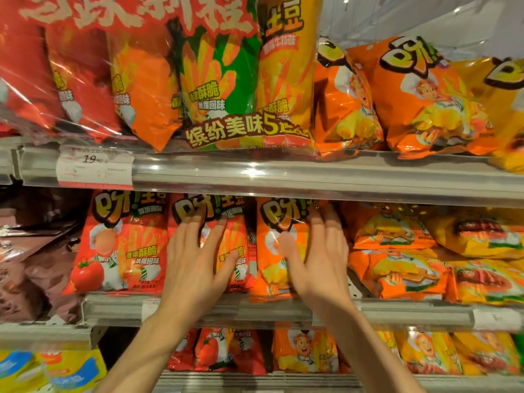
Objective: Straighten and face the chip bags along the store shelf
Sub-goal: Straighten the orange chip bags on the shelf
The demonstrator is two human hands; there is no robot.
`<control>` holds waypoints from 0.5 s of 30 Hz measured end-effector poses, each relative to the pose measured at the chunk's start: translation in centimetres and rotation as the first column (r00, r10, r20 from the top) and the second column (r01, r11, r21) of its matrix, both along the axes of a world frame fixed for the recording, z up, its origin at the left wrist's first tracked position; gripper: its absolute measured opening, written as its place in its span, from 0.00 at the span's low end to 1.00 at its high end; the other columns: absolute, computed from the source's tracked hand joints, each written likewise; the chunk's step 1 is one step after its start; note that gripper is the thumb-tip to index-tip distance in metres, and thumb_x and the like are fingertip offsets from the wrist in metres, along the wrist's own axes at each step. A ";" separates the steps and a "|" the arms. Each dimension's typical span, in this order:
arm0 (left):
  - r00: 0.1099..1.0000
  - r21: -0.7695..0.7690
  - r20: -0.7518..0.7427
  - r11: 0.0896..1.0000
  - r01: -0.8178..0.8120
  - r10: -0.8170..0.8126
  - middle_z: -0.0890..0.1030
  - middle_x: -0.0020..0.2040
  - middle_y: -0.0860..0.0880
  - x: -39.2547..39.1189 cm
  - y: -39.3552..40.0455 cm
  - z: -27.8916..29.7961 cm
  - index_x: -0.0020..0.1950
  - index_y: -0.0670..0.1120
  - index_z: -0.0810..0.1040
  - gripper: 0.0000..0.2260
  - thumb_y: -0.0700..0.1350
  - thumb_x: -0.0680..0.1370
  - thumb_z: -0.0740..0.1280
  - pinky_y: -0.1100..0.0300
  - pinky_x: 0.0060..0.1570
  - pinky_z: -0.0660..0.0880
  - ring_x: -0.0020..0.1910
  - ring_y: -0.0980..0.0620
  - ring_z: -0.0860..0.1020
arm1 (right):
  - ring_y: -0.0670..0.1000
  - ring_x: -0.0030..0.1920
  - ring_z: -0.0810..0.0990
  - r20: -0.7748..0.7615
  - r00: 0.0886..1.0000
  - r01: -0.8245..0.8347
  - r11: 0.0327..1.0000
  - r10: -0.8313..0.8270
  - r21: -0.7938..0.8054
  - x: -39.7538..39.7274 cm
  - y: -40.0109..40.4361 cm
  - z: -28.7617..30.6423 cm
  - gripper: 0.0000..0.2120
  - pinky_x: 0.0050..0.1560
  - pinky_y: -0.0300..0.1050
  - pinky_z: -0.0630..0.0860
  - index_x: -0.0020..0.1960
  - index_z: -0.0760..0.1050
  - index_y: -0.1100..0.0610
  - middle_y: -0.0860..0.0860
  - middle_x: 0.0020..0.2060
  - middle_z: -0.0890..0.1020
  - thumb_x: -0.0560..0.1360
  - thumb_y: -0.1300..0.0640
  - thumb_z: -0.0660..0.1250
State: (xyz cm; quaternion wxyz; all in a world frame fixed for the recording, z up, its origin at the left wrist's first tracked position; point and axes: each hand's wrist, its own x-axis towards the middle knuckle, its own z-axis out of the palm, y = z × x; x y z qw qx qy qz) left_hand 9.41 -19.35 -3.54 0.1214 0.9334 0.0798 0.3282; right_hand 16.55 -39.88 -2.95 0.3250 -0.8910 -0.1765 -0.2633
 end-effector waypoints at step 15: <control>0.991 -0.085 0.078 0.989 0.119 -0.112 0.65 0.76 0.44 -0.2 0.5 -0.5 0.75 0.50 0.69 0.26 0.57 0.79 0.67 0.45 0.75 0.59 0.77 0.44 0.58 | 0.49 0.81 0.43 0.001 0.999 -0.043 0.998 0.043 -0.054 0.4 0.7 -1.0 0.36 0.80 0.56 0.46 0.80 0.55 0.49 0.50 0.81 0.51 0.79 0.32 0.55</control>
